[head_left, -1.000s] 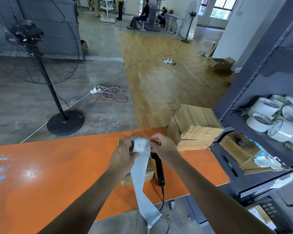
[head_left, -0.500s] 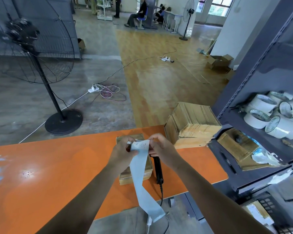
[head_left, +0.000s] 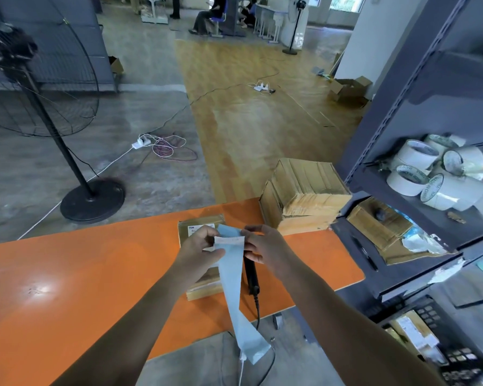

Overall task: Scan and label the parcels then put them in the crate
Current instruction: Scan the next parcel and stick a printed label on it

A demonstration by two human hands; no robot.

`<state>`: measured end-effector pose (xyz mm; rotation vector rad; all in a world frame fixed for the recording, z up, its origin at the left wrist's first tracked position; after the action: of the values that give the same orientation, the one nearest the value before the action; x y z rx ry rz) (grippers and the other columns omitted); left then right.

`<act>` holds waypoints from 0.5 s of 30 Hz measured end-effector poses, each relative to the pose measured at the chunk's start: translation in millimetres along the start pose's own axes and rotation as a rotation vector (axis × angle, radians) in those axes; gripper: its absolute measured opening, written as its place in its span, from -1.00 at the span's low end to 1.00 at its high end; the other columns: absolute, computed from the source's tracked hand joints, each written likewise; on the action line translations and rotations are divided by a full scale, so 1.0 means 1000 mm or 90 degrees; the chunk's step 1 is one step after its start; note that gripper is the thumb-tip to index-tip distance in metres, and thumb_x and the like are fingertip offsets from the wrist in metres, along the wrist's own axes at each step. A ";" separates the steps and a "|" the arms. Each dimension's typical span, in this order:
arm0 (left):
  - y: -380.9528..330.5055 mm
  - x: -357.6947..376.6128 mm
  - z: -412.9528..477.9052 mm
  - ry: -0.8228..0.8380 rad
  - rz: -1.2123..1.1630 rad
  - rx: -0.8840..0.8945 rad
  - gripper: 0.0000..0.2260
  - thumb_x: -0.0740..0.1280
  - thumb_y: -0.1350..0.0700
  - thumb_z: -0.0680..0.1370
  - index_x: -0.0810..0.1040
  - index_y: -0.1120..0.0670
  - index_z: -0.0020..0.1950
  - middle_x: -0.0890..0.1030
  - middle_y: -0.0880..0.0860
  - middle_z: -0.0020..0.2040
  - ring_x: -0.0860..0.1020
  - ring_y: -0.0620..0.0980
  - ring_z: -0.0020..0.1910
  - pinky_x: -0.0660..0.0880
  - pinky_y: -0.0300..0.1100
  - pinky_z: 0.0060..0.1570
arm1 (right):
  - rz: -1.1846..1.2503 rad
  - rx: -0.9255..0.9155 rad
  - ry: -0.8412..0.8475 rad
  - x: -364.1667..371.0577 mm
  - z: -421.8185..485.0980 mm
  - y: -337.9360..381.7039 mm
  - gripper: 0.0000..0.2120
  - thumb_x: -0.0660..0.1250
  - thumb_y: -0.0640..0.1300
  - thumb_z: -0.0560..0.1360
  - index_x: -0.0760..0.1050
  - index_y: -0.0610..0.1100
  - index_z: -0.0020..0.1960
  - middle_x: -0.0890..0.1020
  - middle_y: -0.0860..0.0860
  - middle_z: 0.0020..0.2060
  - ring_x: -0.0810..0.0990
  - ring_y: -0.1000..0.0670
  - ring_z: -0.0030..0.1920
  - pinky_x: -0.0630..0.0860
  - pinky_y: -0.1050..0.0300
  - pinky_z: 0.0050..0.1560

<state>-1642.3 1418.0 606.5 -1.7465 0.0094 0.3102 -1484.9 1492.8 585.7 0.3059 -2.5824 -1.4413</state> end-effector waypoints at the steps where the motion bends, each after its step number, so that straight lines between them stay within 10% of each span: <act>1: 0.000 0.002 0.000 0.002 0.000 -0.002 -0.85 0.36 0.28 0.52 0.52 0.06 0.01 0.62 -0.05 -0.10 0.55 -0.14 -0.14 0.43 -0.33 -0.20 | 0.007 -0.002 -0.020 -0.004 0.002 -0.001 -0.86 0.40 -0.19 0.55 0.53 -0.13 0.10 0.70 -0.06 -0.19 0.69 0.04 -0.22 0.63 0.17 -0.11; 10: 0.026 0.043 0.025 -0.089 -0.068 -0.187 -0.93 0.24 0.24 0.56 0.51 0.15 -0.05 0.55 0.11 -0.11 0.50 0.01 -0.17 0.55 0.01 -0.02 | -0.387 -0.146 -0.188 -0.089 0.020 0.007 -0.88 0.28 -0.21 0.53 0.47 -0.10 0.07 0.60 -0.05 -0.21 0.49 0.00 -0.33 0.36 0.18 -0.39; 15: 0.040 0.081 0.038 -0.095 -0.013 -0.228 -0.89 0.23 0.25 0.57 0.54 0.13 -0.06 0.58 0.10 -0.19 0.55 -0.01 -0.24 0.55 -0.10 -0.17 | -0.643 -0.203 -0.144 -0.104 0.045 -0.020 -0.83 0.31 -0.16 0.57 0.48 -0.14 0.15 0.60 -0.03 -0.16 0.59 -0.12 -0.10 0.51 0.03 -0.13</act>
<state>-1579.1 1460.4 544.7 -2.0711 -0.1813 0.4469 -1393.2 1546.5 540.2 1.6367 -2.3420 -2.2242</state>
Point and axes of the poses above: each hand's wrist, its own z-axis towards the middle knuckle, its own x-axis out of the palm, y = z × x, the point moved 6 cm from there along z, towards the middle knuckle
